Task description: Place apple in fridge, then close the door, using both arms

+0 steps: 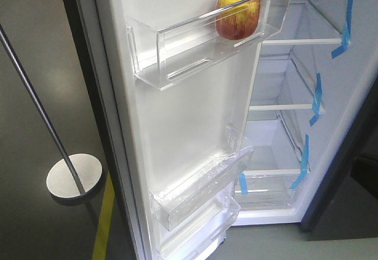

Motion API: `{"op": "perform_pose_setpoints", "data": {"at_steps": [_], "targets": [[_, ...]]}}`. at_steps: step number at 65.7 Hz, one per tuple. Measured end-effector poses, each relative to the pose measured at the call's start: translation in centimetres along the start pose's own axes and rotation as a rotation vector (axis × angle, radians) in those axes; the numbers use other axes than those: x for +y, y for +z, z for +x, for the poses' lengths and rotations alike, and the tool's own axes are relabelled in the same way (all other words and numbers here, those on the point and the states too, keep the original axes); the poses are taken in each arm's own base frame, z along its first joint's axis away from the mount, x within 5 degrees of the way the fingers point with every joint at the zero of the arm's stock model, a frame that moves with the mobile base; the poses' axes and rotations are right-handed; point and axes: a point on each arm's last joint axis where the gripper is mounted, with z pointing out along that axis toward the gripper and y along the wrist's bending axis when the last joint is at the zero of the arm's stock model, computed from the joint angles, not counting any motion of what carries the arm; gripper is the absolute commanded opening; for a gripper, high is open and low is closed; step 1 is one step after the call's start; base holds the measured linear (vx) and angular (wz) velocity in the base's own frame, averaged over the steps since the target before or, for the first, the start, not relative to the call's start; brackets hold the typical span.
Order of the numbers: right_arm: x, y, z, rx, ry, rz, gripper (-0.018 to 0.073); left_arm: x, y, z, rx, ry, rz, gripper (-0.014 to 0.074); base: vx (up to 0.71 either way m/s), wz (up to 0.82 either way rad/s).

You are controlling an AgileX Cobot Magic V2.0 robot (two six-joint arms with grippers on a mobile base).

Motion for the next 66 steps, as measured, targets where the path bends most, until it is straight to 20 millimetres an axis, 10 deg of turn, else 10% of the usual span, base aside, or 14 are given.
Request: {"op": "perform_pose_setpoints", "data": {"at_steps": [22,43,66], "targets": [[0.1,0.0,0.1,0.008,0.000,-0.007,-0.0004,8.7,9.9,2.9,0.167,-0.003,-0.217,0.0003,0.00,0.00],[0.1,0.0,0.1,0.011,0.001,-0.010,-0.0003,17.4,13.9,8.0,0.389,-0.175,-0.281,0.0062,0.00,0.00],[0.3,0.0,0.3,0.033,0.005,-0.032,-0.0003,23.7,16.7,11.5,0.499,-0.349,-0.254,0.0342,0.00,0.00]]}}
